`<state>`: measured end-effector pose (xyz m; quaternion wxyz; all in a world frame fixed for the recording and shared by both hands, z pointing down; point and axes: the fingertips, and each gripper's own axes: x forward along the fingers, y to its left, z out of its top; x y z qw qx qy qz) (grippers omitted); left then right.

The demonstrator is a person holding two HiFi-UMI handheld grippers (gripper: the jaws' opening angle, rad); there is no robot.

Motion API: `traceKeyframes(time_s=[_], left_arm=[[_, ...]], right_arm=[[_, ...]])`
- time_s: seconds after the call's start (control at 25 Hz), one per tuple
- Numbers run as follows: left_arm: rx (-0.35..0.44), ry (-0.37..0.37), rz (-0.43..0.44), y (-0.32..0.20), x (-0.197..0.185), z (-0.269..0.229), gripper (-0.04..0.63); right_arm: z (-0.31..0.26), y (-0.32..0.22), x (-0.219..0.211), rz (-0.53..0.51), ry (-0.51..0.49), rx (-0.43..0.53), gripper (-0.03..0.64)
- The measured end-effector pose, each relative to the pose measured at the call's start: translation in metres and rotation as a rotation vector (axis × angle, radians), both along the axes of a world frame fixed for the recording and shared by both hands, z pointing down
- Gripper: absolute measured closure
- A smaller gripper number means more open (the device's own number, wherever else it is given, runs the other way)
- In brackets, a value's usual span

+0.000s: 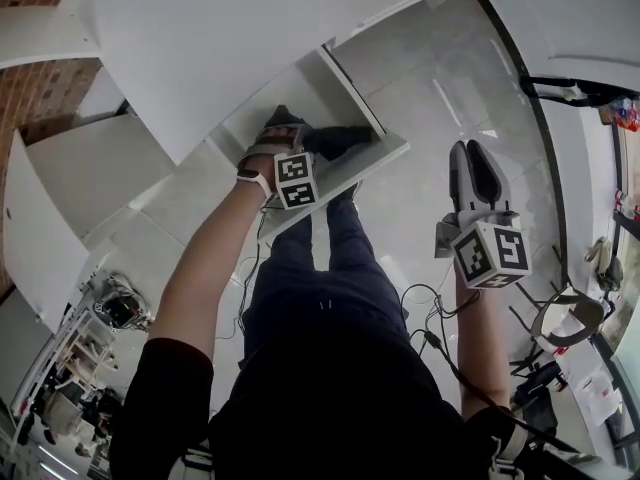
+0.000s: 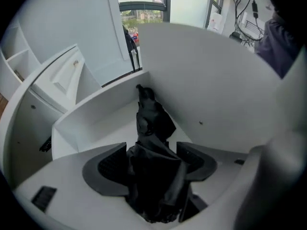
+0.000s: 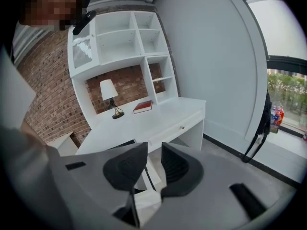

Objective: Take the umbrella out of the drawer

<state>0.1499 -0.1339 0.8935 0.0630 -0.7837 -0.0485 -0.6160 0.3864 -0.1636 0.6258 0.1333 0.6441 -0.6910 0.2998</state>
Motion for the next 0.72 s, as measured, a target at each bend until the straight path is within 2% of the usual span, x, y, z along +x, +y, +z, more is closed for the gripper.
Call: traceKeyframes(time_s=[0.16,0.4,0.56,0.72], left_arm=[[-0.002,-0.073,-0.043,-0.004,-0.01,0.034,0.282],[-0.032,-0.133,-0.097,-0.008,-0.012,0.057,0.281],[-0.006,-0.116,-0.134,-0.009,-0.011,0.052,0.306],[-0.008,-0.079,-0.225,-0.008,-0.019,0.041,0.336]], right_arm=[[0.01,0.002,-0.003,-0.016,-0.002,-0.025,0.529],[0.018,0.003,-0.005,-0.031,-0.036,-0.051,0.535],[0.017,0.0,-0.009,-0.04,-0.044,-0.054,0.541],[0.011,-0.005,-0.014,-0.053,-0.053,-0.044,0.545]])
